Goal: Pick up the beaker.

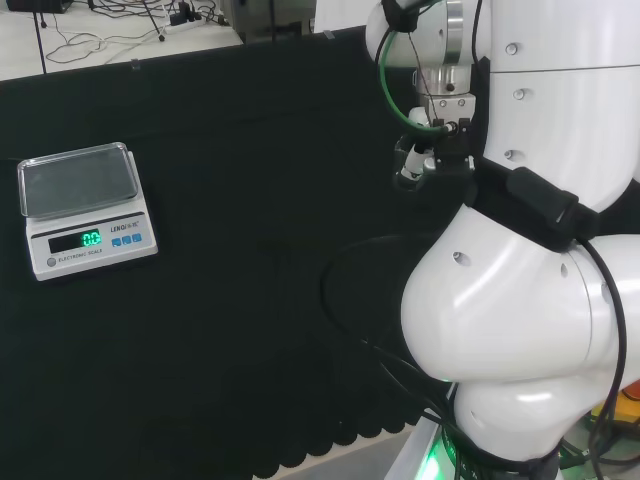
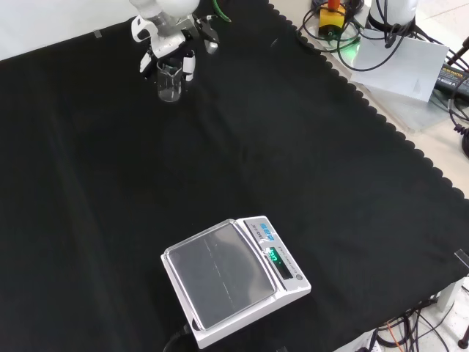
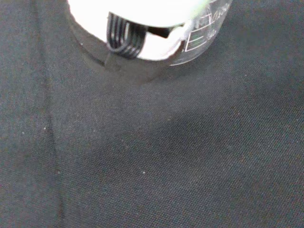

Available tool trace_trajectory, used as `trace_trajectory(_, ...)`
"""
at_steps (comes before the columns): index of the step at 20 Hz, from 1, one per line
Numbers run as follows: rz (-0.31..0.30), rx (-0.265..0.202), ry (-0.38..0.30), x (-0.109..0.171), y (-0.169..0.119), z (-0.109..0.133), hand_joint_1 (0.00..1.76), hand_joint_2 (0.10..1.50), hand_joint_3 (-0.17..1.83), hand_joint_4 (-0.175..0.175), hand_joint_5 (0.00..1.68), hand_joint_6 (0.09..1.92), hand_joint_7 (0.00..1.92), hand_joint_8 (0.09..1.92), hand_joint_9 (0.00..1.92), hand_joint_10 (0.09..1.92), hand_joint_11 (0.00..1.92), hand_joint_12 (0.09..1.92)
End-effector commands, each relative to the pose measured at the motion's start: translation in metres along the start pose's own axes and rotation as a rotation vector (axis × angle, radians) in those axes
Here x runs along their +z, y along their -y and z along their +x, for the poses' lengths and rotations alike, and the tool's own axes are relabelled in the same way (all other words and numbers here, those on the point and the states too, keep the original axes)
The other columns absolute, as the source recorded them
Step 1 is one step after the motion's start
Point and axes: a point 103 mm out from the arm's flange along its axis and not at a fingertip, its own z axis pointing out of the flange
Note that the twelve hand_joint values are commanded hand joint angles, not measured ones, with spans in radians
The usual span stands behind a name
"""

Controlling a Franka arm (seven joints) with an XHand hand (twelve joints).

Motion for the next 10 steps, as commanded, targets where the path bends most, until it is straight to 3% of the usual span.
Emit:
trace_trajectory(1, -0.011, 0.001, -0.005, -0.001, -0.003, 0.009, 1.13, 1.10, 0.37, 0.018, 0.70, 1.47, 0.72, 1.52, 0.97, 1.24, 1.23, 0.83)
trace_trajectory(10, -0.067, -0.014, 0.001, -0.061, 0.020, -0.002, 1.14, 1.04, 0.47, 0.026, 0.72, 1.47, 0.74, 1.53, 0.99, 1.25, 1.23, 0.83)
